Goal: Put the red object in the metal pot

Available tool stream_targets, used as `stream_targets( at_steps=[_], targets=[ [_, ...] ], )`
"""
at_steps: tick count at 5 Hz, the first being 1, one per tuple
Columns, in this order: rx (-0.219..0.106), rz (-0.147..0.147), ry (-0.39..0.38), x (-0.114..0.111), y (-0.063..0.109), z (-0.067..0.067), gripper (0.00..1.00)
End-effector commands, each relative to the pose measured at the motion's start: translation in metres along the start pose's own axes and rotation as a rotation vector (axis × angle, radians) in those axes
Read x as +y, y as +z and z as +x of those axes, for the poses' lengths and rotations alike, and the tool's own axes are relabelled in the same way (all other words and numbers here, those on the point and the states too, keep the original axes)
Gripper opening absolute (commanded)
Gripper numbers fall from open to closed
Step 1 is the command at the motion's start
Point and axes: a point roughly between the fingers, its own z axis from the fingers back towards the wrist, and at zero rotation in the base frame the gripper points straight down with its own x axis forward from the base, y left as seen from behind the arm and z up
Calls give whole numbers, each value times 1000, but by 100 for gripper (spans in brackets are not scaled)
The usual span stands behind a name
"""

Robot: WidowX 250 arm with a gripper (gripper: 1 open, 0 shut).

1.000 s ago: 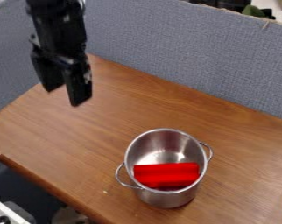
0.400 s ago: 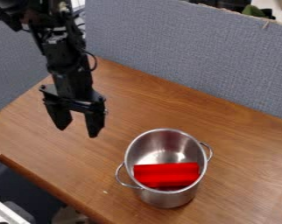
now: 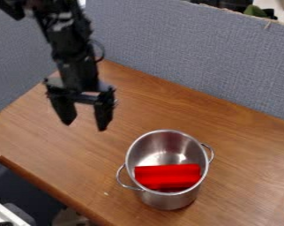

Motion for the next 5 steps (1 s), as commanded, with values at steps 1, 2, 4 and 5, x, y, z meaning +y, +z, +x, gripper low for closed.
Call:
stream_targets(
  at_steps=[1, 2, 4, 5],
  targets=[
    [-41, 2, -89, -48, 50, -25, 100],
    [-41, 9, -188, -60, 49, -40, 100],
    [-18, -40, -561, -61, 38, -54, 100],
    [8, -49, -810, -60, 40, -47, 100]
  ],
)
